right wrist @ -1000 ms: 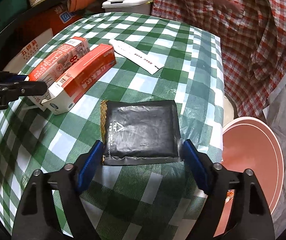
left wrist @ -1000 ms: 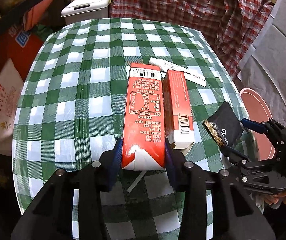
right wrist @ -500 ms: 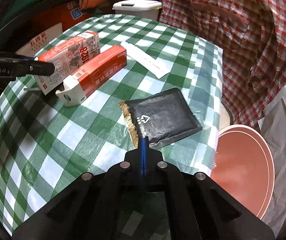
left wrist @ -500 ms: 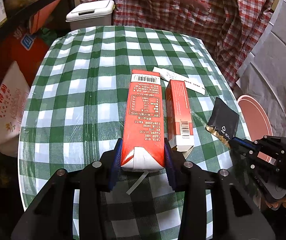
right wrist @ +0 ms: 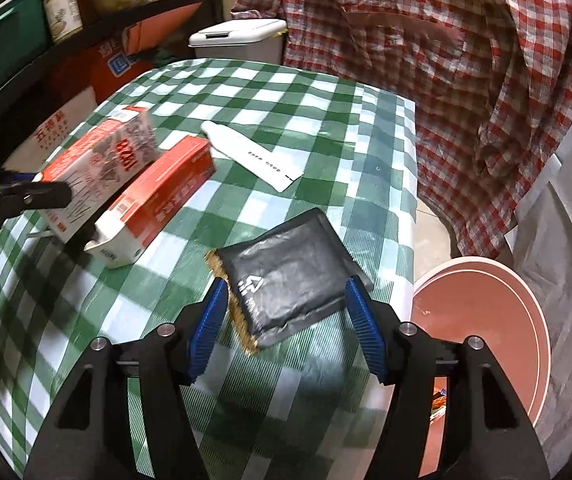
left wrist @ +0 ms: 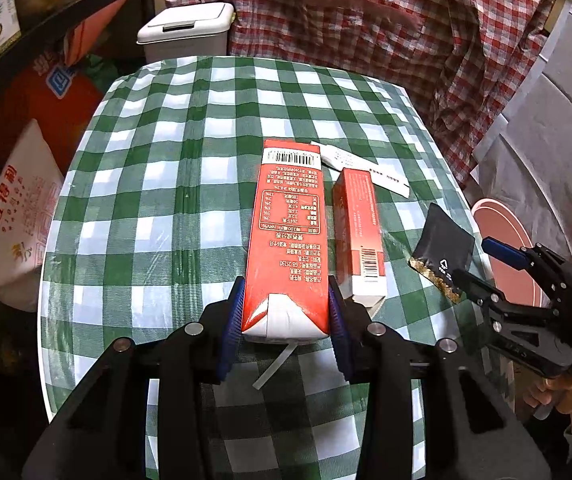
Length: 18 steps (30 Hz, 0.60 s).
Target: Collect trash
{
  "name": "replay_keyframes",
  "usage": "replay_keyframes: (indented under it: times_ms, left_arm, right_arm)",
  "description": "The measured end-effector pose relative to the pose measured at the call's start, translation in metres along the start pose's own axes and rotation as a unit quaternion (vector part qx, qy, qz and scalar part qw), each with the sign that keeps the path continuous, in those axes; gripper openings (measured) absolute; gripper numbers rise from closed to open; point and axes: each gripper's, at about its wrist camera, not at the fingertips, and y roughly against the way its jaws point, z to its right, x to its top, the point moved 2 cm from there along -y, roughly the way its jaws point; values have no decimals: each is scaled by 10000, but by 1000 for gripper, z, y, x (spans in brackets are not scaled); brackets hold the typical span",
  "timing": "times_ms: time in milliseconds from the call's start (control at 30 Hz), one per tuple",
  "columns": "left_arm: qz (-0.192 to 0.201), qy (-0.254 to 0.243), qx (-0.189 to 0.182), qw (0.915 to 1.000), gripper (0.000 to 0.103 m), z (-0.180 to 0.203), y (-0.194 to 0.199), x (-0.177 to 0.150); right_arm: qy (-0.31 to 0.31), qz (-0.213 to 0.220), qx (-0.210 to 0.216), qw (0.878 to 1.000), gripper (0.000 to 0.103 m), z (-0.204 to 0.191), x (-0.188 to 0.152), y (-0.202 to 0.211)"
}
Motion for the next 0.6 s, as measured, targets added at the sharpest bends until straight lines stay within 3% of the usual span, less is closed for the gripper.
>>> replay_keyframes:
  times_ms: [67, 267, 467, 600]
  left_arm:
    - [-11, 26, 7, 10000, 38, -3, -1, 0]
    - [-14, 42, -10, 10000, 38, -8, -3, 2]
    - [6, 27, -48, 10000, 38, -10, -2, 6]
    - [-5, 40, -48, 10000, 38, -9, -4, 7]
  right_arm:
    - [-75, -40, -54, 9999, 73, 3, 3, -8]
    - [-32, -287, 47, 9996, 91, 7, 11, -32]
    - [108, -383, 193, 9990, 95, 4, 7, -36]
    - [224, -397, 295, 9985, 91, 5, 6, -35]
